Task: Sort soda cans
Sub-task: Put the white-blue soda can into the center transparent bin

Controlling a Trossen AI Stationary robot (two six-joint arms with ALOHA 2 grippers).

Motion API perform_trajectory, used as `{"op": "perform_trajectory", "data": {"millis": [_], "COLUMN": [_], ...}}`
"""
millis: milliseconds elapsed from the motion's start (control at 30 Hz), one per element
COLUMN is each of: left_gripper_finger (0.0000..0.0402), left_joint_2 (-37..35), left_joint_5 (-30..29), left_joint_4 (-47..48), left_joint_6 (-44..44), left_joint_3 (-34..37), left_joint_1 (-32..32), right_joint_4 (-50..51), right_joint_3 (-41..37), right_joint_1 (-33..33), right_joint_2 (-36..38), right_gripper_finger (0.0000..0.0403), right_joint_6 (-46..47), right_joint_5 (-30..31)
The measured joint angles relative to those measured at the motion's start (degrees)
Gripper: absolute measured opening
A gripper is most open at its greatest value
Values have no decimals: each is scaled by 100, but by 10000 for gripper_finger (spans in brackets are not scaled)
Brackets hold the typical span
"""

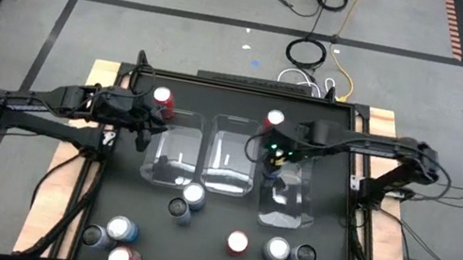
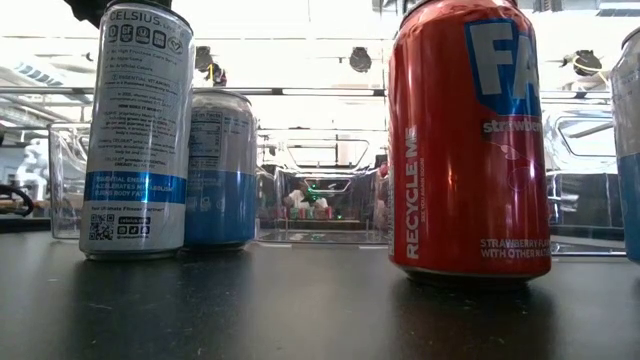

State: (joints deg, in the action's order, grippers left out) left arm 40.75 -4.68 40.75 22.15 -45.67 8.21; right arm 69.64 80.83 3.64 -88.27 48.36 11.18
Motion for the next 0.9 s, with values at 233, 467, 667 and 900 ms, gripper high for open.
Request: {"op": "perform_trajectory", "data": {"millis": [233, 467, 667, 900], "left_gripper_finger": [105, 105, 105, 105], "left_joint_2": [0, 0, 0, 0], "left_joint_5": [-1, -1, -4, -8], "left_joint_4": [2, 2, 0, 2], "left_joint_6": [0, -2, -7, 0], "left_joint_3": [0, 0, 0, 0], "left_joint_1": [0, 0, 1, 0], "right_joint_4": [1883, 2045, 958, 126], "right_joint_3": [95, -969, -2171, -2598], "right_joint_1": [1, 491, 966, 1253], "right_joint_2": [658, 1828, 2870, 2745], "right_gripper_finger": [363, 364, 364, 364], "right_joint_6": [779, 1400, 1421, 1109], "right_joint_5": [733, 824, 383, 630]}}
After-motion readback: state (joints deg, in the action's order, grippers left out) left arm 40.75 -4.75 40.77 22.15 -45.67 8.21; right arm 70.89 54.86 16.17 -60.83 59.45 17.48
